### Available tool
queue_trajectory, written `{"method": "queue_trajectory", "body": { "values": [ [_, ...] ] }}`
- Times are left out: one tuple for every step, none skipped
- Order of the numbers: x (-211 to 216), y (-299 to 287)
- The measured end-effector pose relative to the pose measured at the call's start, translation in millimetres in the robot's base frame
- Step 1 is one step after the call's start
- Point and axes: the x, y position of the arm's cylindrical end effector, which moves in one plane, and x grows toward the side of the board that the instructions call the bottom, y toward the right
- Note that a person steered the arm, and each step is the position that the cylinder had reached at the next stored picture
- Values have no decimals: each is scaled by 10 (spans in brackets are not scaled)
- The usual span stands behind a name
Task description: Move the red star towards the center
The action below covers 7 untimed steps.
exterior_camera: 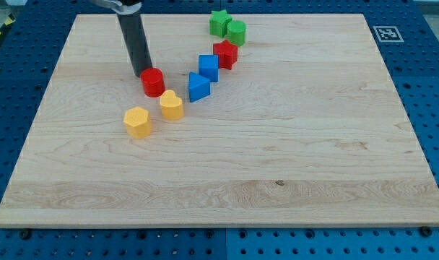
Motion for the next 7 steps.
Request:
{"method": "queue_trajectory", "body": {
  "values": [
    [-5, 26],
    [-430, 82],
    [-629, 329],
    [-628, 765],
    [-614, 1239],
    [-438, 1430],
    [-215, 1459]
  ]
}}
